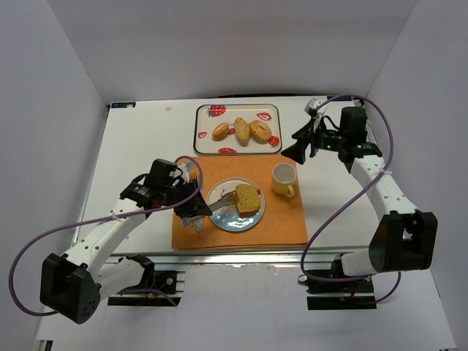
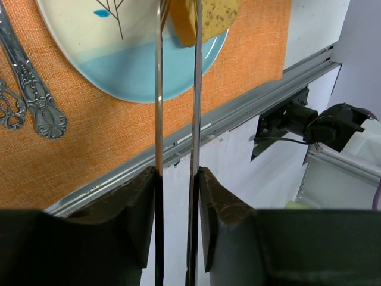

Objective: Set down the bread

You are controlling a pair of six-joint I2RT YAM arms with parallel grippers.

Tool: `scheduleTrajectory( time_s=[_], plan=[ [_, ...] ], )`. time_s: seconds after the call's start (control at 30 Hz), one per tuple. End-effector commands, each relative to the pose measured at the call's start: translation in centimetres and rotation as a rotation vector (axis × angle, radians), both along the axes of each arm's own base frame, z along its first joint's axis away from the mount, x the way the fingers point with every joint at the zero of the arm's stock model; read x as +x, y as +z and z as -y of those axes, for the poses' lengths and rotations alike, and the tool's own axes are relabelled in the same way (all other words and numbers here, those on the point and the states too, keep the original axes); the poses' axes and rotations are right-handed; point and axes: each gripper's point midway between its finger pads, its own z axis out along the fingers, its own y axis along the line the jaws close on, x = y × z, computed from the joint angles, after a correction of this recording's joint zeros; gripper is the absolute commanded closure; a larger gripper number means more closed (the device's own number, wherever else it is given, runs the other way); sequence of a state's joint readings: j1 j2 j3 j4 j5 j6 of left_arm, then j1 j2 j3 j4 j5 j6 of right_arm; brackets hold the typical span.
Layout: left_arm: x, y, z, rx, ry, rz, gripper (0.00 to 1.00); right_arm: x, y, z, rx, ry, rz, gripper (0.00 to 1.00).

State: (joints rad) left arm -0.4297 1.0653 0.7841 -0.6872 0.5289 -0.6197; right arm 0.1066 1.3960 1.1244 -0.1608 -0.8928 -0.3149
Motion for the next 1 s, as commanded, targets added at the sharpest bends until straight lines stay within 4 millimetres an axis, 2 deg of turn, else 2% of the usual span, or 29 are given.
scheduleTrajectory(
  time_s=[0.0, 0.33, 0.47, 0.67, 0.73, 0.8, 0.87, 0.97],
  plan=[
    [0.1, 0.5, 0.1, 0.000, -0.018, 0.026, 0.56, 0.5, 1.7, -0.1, 0.009, 0.009, 0.046, 0.12],
    [0.7, 1.0, -0.6, 0.057, -0.010, 0.046, 0.53, 0.7, 1.6, -0.1, 0.010, 0.010, 0.041, 0.12],
    [1.5, 2.1, -1.3, 0.109, 0.011, 0.079, 0.54, 0.6, 1.7, -0.1, 0.009, 0.013, 0.044, 0.12],
    [2.8, 5.4, -1.5, 0.124, 0.050, 0.138, 0.56, 0.6, 1.7, -0.1, 0.006, 0.016, 0.046, 0.12],
    [3.8, 5.6, -2.5, 0.187, 0.088, 0.160, 0.66, 0.6, 1.6, -0.1, 0.000, 0.020, 0.052, 0.12],
    [5.1, 4.4, -4.6, 0.315, 0.150, 0.173, 0.78, 0.2, 1.5, -0.2, -0.001, 0.038, 0.054, 0.11],
    [6.9, 3.7, -6.8, 0.411, 0.220, 0.206, 0.82, -0.1, 1.4, -0.2, -0.012, 0.057, 0.075, 0.12],
    [10.1, 2.1, -11.8, 0.553, 0.338, 0.237, 0.83, -0.7, 1.2, -0.3, -0.026, 0.083, 0.099, 0.12]
  ],
)
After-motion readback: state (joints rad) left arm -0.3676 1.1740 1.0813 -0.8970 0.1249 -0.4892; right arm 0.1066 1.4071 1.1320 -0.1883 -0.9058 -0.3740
